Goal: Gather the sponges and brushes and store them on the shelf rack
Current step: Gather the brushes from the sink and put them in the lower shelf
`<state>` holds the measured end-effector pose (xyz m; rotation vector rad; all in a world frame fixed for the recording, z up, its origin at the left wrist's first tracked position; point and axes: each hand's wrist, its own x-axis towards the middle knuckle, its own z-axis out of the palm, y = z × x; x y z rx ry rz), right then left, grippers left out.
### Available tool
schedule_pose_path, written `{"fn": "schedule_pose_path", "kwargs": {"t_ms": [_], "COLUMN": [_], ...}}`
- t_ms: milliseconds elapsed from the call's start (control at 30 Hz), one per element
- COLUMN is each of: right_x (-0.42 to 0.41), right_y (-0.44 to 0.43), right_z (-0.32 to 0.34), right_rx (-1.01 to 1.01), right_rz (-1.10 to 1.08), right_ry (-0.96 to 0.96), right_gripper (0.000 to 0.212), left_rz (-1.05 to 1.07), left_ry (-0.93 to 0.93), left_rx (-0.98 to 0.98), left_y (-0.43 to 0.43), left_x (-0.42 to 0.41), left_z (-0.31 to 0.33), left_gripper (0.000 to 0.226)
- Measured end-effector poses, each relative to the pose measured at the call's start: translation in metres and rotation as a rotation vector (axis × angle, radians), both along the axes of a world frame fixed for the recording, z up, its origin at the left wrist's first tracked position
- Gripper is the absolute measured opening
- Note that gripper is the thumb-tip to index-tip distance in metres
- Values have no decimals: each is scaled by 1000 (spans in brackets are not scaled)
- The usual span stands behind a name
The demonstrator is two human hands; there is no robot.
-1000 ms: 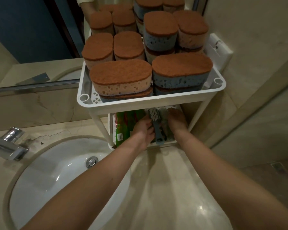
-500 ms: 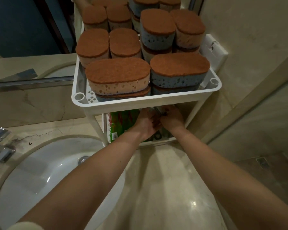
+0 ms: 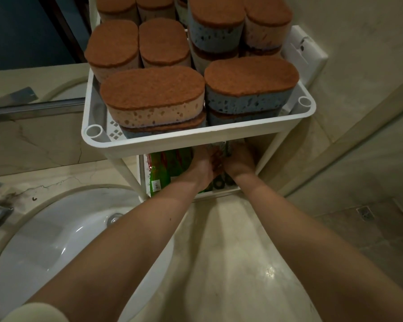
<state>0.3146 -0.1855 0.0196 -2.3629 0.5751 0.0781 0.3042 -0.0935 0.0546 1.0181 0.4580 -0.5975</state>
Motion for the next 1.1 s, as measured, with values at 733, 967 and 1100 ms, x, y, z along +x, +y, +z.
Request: {"fn": "schedule_pose_path", "kwargs": {"t_ms": [733,967,1100], "right_x": [-17,-15,-15], "right_y": [-10,-1,-1], "right_z": [15,14,13], "right_rx": [514,580,634], "right_rz": [-150,-227,-222], "right_ry": [-37,-164,-79], "right_gripper": [37,36,40], "left_rz": [-85,-133,-232], "left_ry": [83,19,-94], "left_rx": [63,151,351], "left_y": [-15,-14,-12], "left_x": [-13,-7,-7], "left_z": [-9,-20,-21], "left_gripper": [77,80,78]}}
